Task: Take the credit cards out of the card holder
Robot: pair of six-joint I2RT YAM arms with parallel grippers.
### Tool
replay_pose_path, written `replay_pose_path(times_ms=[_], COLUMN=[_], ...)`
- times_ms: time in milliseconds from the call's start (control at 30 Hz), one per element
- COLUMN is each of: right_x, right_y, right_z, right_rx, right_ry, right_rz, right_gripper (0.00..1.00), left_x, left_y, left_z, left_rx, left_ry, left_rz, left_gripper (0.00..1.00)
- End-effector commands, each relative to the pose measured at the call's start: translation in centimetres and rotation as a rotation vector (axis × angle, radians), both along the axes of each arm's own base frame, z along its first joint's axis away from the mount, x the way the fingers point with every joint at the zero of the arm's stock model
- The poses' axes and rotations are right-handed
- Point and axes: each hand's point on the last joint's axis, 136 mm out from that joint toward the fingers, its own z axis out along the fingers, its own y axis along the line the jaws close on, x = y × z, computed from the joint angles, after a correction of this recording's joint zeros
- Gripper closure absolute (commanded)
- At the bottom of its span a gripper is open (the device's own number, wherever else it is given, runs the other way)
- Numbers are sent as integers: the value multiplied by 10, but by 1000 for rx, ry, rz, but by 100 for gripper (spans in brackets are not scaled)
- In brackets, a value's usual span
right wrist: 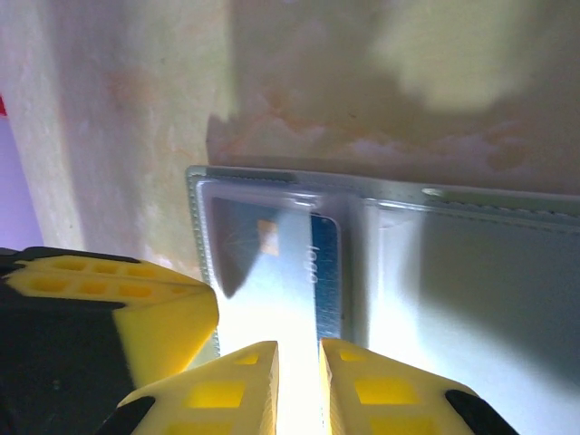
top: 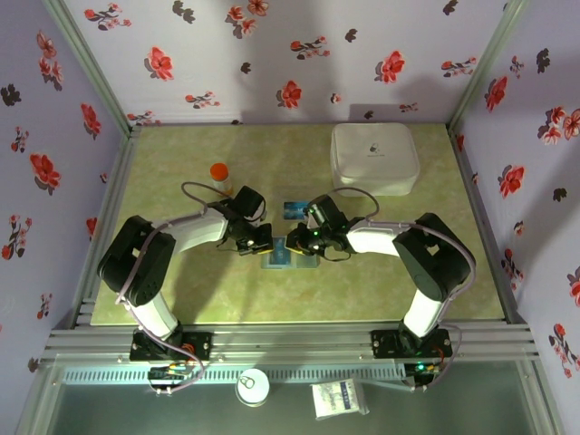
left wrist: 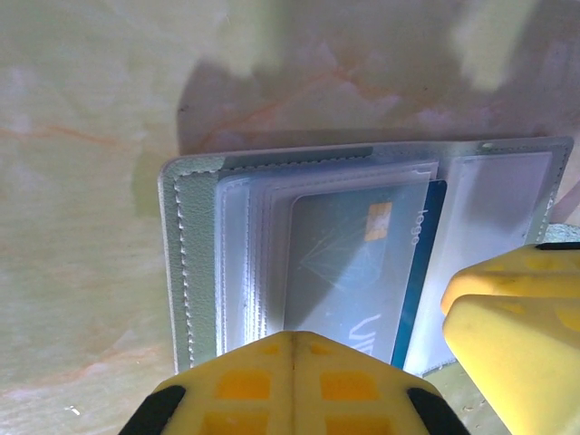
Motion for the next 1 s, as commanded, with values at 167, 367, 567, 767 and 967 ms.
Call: replay_pose_path(times_ms=[167,367,567,767,967], right_x=[1,0,4,3,2], right_y=[10,0,-10,-6,-10], right_z=[-6,-13,-2,7,5], right_rx=[32,-29,-83,-48,-52], right_ry=[31,36,-19,-29,-27], right_rz=[13,-6,-13,-2,-11], right_gripper=[81,81,81,80,79], left_x=[-2,-2,-2,1,2], left_y=[4,4,4,0,-8], left_z=[-5,-4,-3,3,19], left_rx=[35,34,32,12,-26], left_ry=[7,9,6,-7,-27], left_rz=[-16,-16,-18,-13,-18], left_gripper=[100,100,100,100,100])
